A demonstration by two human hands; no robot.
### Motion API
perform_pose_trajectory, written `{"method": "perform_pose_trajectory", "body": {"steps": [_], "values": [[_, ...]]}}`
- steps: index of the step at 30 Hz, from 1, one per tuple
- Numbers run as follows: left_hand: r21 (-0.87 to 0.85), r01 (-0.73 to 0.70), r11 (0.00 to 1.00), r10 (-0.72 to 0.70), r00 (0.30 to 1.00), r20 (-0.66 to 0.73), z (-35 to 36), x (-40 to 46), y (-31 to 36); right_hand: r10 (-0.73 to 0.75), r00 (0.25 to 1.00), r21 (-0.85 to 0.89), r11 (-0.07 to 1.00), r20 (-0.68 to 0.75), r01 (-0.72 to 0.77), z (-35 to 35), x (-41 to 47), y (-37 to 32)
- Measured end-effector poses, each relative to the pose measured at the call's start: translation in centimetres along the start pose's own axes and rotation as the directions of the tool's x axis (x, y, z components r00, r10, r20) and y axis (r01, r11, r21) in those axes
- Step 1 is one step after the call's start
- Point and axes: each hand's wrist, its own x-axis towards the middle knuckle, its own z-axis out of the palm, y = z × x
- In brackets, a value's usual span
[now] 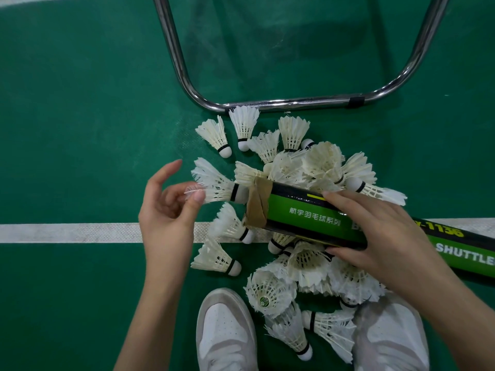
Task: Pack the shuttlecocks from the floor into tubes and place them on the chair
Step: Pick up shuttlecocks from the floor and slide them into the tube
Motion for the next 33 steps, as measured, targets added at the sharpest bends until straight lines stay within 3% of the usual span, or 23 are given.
{"method": "perform_pose_trajectory", "body": {"steps": [18, 26, 33], "values": [[-0.086, 0.157, 0.984, -0.119, 0.931, 0.345, 2.6, -2.0, 0.8, -0.013, 1.0, 0.002, 1.0, -0.009, 0.013, 0.1, 0.1, -0.1], [0.027, 0.166, 0.986, -0.162, 0.889, 0.428, 3.7, -2.4, 0.9, -0.008, 1.0, 0.0, 1.0, -0.009, 0.008, 0.1, -0.1, 0.1], [0.048, 0.197, 0.979, -0.199, 0.886, 0.418, 4.0, -2.6, 0.9, -0.031, 0.999, -0.007, 0.999, -0.018, 0.031, 0.2, -0.2, 0.2]]}}
